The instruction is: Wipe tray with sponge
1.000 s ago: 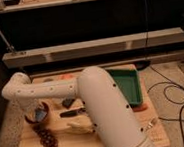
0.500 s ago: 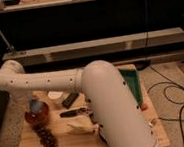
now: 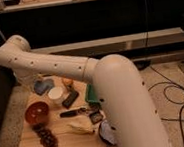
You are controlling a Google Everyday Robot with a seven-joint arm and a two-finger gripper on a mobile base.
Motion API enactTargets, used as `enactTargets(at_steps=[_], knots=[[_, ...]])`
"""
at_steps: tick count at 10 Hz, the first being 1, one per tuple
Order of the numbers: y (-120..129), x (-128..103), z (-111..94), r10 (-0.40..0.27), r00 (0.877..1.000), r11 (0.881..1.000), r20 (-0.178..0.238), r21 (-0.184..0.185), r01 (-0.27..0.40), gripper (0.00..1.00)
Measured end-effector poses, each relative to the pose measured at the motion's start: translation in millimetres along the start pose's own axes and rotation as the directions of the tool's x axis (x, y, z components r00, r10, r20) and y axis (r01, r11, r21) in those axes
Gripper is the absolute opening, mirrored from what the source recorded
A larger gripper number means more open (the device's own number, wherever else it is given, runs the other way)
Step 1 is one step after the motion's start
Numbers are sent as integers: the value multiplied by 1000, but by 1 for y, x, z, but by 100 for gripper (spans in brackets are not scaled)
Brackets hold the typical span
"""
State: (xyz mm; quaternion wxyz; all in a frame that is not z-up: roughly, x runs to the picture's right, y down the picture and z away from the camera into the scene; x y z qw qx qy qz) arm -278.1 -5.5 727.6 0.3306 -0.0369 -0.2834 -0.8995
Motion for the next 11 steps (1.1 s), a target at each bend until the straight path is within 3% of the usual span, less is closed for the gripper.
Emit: enactTargets(at_steps=[6,11], knots=[[40,-41,-13,92,996,996,-1,-20,-92,21],[37,-39,-12,87,996,996,-2,-18,-87,21]])
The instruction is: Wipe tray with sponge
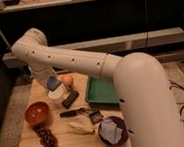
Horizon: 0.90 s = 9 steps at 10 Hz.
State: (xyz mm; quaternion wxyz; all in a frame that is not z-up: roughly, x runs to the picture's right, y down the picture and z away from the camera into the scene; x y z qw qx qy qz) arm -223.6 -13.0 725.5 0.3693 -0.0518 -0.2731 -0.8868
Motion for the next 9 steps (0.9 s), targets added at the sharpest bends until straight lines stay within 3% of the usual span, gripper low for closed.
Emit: enactTargets(at_steps=[3,5,9], knots=[[0,1,0,1,1000,1000,1,-2,-1,21],[8,-2,7,26,999,999,29,-19,-26,21],[32,-35,23,116,990,993,74,-39,-114,21]])
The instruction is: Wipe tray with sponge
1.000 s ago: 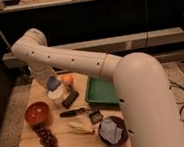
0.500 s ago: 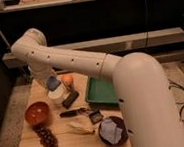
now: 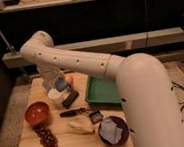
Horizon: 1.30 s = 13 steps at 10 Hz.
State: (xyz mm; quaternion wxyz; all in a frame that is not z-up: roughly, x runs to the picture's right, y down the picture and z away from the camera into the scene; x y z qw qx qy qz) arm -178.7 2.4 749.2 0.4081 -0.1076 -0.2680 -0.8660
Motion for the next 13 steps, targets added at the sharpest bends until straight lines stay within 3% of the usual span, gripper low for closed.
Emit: enactTargets(at_steps=[3,7,9,10,11,12,13], knots=[[21,-25,13,79,997,997,15,-4,-79,21],[46,-60,29,199,980,980,16,9,-200,21],[62,-88,41,305,952,952,2,33,-305,21],[77,-108,48,368,930,929,-8,47,-368,21],[121,-169,63,528,849,847,-36,93,-523,21],[127,-177,65,545,838,836,-40,99,-539,21],[127,-178,65,549,835,834,-41,101,-543,21]])
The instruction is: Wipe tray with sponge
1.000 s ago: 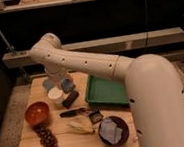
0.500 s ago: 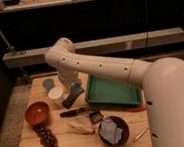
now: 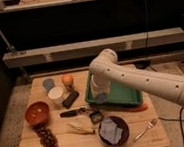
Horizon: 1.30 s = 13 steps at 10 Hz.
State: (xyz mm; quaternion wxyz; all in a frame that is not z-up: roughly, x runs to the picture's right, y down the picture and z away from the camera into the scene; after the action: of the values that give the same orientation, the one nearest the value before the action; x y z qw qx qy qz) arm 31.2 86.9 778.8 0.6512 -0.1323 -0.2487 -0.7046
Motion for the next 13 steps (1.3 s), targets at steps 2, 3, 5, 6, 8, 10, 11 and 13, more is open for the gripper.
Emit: enactTargets(at_steps=[2,3,5,6,8,10,11,13], knots=[[-2,0,0,-1,1000,1000,2,2,1,21],[1,1,1,9,1000,1000,-1,-4,-9,21],[14,14,5,105,994,994,-13,-20,-105,21],[36,26,8,177,984,984,-16,-26,-177,21],[67,52,17,276,961,960,-20,-42,-276,21],[87,69,26,353,936,934,-22,-57,-353,21],[90,70,28,365,931,928,-25,-69,-366,21],[89,69,31,380,924,921,-36,-83,-381,21]])
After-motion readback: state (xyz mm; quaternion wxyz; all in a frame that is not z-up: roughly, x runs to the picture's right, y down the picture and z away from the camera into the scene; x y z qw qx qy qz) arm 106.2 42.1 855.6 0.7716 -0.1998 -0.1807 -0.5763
